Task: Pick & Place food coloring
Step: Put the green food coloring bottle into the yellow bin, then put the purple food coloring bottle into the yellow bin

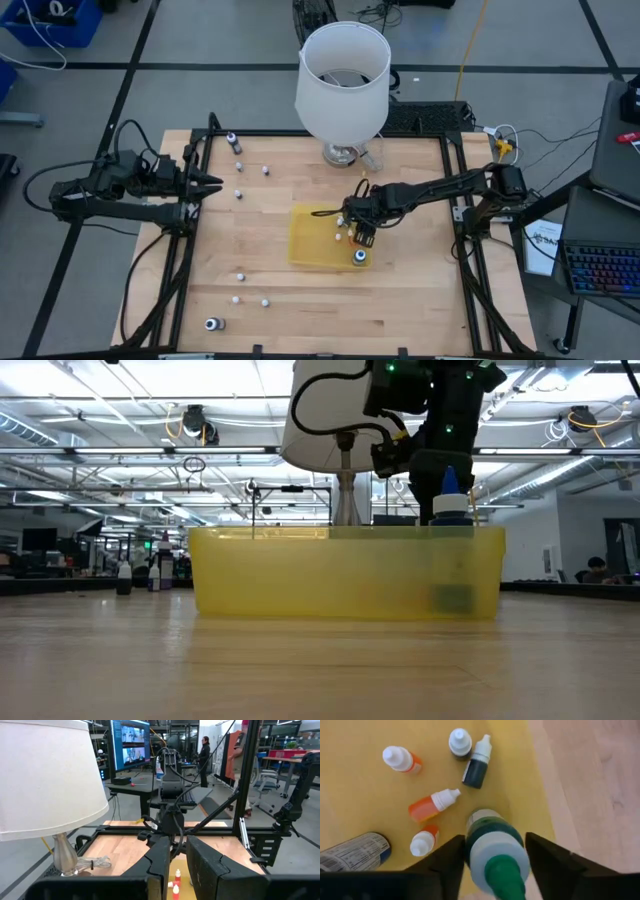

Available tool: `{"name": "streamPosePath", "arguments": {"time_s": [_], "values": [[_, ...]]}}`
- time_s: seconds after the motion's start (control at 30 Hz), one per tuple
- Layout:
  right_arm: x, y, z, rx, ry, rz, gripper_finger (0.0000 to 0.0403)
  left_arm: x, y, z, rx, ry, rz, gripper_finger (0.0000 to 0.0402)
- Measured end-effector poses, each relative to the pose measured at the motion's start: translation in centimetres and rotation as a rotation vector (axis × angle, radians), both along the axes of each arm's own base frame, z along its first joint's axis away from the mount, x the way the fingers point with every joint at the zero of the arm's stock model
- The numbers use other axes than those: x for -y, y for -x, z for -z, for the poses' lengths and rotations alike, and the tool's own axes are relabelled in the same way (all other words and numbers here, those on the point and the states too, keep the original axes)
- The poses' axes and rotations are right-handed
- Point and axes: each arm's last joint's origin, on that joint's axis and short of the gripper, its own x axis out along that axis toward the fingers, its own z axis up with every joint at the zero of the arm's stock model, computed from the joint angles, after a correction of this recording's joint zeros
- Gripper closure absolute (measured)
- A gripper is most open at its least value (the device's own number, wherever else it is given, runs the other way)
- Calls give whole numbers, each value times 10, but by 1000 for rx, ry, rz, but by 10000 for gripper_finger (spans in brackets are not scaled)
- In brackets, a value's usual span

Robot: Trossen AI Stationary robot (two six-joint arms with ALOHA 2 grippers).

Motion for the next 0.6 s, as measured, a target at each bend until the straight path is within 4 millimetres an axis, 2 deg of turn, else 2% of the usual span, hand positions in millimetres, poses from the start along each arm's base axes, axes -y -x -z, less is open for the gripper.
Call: {"name": "streamPosePath", "arguments": {"time_s": [0.13, 0.27, 0.43, 0.6], "values": [[0, 3, -6, 11, 2, 0, 156, 0, 0, 0, 0, 0, 0, 334], [0, 11, -21, 31, 6, 1, 146, 0, 0, 0, 1, 0, 0, 334], [0, 30, -60, 141, -31, -8, 155, 0, 0, 0, 0, 0, 0, 334], [-1, 64, -109, 338, -97, -36, 161, 0, 0, 0, 0, 0, 0, 334]]}}
